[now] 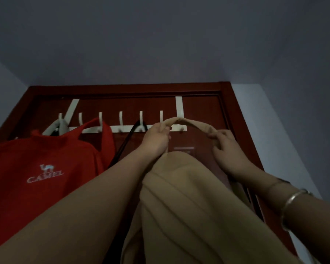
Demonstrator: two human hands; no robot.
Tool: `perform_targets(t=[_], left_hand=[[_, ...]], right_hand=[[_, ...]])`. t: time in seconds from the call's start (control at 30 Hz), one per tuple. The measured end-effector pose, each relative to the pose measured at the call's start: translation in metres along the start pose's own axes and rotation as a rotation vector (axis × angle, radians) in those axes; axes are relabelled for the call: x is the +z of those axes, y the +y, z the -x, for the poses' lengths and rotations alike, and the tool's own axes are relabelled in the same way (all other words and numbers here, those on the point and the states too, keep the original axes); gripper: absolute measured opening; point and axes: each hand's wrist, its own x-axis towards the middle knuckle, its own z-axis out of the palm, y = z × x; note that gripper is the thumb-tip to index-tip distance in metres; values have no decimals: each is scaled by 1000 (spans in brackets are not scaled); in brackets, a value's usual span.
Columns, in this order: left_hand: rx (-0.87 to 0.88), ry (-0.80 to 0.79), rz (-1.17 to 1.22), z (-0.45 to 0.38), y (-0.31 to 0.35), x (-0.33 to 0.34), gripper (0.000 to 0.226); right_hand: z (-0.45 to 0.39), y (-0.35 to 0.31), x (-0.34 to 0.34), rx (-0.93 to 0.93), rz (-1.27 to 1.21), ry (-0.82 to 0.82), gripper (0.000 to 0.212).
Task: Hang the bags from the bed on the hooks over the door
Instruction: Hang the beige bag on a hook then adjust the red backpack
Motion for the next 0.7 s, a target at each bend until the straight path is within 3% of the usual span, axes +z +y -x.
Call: perform_targets(t=[0.2, 0.3, 0.43, 0.7], left_hand=[[37, 142, -17, -102, -21, 27, 33], [96, 262, -213, -146, -39, 32, 33], [163, 247, -545, -153, -57, 46, 65], [186, 374, -828, -151, -52, 53, 63]], right_hand=[[-106, 24, 32, 39, 108, -1, 52], [-151, 27, 47, 45, 115, -92, 63], [-164, 41, 71, 106, 184, -177, 70], [-168, 29, 73, 163, 182, -166, 67]])
